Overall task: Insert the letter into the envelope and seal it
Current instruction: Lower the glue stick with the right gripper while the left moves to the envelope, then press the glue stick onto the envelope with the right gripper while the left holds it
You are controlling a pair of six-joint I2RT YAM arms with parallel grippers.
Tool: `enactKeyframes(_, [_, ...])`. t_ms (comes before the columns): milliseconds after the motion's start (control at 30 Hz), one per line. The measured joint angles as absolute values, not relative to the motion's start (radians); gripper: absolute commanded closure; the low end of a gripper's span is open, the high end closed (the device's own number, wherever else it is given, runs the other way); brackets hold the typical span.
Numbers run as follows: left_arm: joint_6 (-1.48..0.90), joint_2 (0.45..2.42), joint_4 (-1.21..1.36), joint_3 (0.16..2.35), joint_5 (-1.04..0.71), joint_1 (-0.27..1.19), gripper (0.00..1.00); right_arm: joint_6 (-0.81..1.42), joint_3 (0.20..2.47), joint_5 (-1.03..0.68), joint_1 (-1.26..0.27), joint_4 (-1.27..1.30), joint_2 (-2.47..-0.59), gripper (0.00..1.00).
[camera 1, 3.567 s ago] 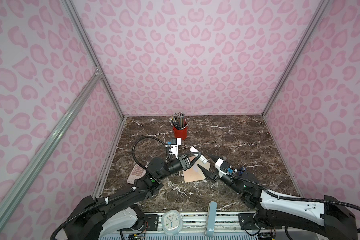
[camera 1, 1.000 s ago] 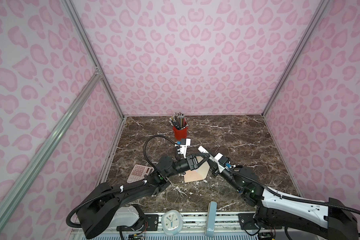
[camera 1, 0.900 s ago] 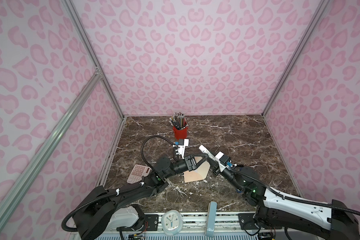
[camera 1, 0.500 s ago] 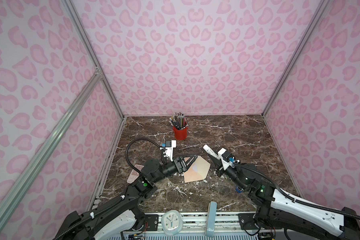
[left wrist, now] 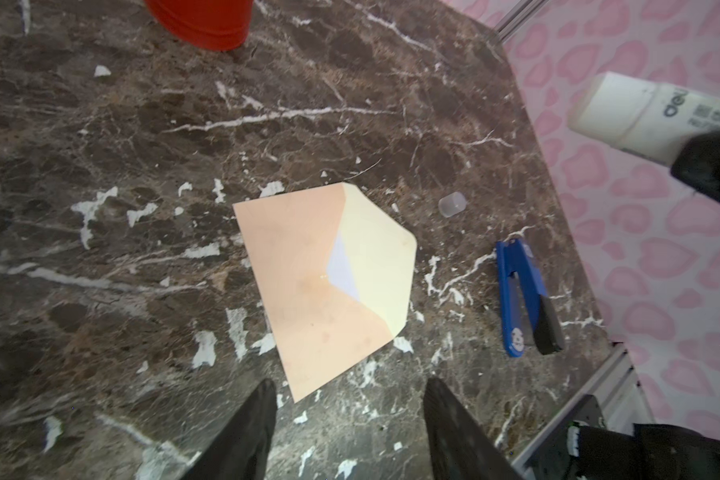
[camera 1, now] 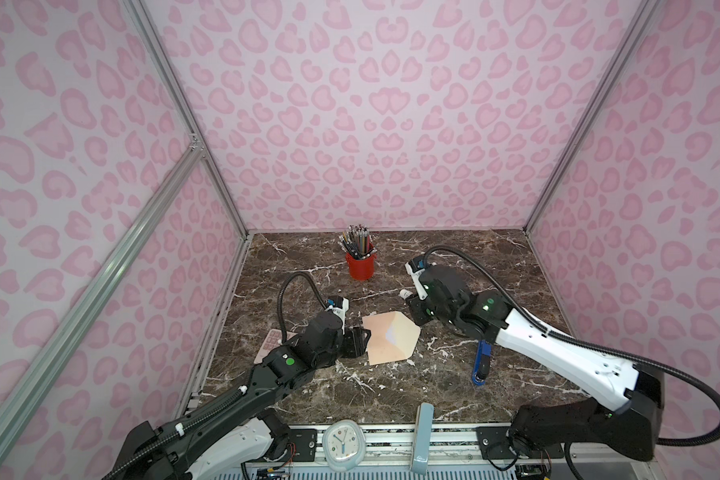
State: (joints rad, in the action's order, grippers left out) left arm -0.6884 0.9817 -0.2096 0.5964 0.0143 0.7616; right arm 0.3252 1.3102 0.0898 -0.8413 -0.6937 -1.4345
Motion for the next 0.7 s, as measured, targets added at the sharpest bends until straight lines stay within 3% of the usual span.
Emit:
enactKeyframes(133, [-0.679, 1.057, -0.204, 0.592, 0.025, 0.756, 0.54, 0.397, 1.435, 0.018, -0.842, -0.861, -1.594, 1.00])
enactKeyframes(233, [-0.673, 1.114, -0.166, 0.578, -0.003, 0.725, 0.69, 0.450, 1.549, 0.001, -0.838, -0.971, -1.697, 1.00])
enactKeyframes(500, [-0.685, 1.277, -0.001, 0.543, -0.192, 0.587, 0.96, 0.516, 1.729, -0.036, -0.834, -1.131, -1.877, 1.00])
enactKeyframes(700, [-0.686, 1.438, 0.087, 0.593, -0.342, 0.514, 0.97, 0.542, 1.835, -0.076, -0.828, -1.207, -1.980, 1.00])
